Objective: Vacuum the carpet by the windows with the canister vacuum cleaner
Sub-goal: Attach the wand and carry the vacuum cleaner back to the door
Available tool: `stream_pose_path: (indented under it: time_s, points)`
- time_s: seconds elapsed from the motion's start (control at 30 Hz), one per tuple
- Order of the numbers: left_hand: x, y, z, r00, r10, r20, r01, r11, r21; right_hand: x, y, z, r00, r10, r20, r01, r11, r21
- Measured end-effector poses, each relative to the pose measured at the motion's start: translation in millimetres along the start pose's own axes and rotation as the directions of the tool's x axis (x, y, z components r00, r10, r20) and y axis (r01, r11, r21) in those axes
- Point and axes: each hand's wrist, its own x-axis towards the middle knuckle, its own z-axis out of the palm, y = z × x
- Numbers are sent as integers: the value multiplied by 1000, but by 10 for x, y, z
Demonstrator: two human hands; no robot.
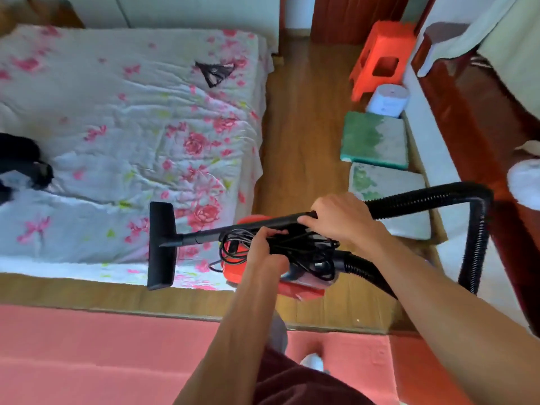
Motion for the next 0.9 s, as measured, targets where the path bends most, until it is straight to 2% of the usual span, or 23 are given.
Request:
stream_pose_path:
  time_s: [0.1, 0.23, 0.5, 0.53, 0.63, 0.73, 0.9]
  points:
    - [81, 87, 378, 999, 30, -40, -31, 999, -19, 414, 247, -82, 996, -92, 0, 92, 994, -63]
    - [615, 293, 791, 991, 15, -130, -29, 994, -102, 1048, 582, -87, 983, -164, 79, 173, 979, -112]
    - [1711, 996, 1984, 988, -41, -149, 19, 989, -147, 2529, 1431, -140, 980, -86, 181, 90, 996, -12]
    - [1751, 1109, 2159, 990, -34, -139, 19, 993, -114, 2717, 1537, -182, 982, -81, 170, 82, 997, -2]
    - [1975, 1421, 2700, 995, 9, -95, -24, 988, -152, 3250, 1865, -423, 989, -66, 133, 66, 998, 5]
    - [2068, 1656, 3334, 996, 47, -70, -52, 996, -72, 3727, 2231, -625, 992, -59, 108, 59, 998, 0]
    - [2486, 2027, 4270, 992, 63, -110, -70, 996, -62, 4626, 2917, -826, 991, -51, 126, 45, 998, 51]
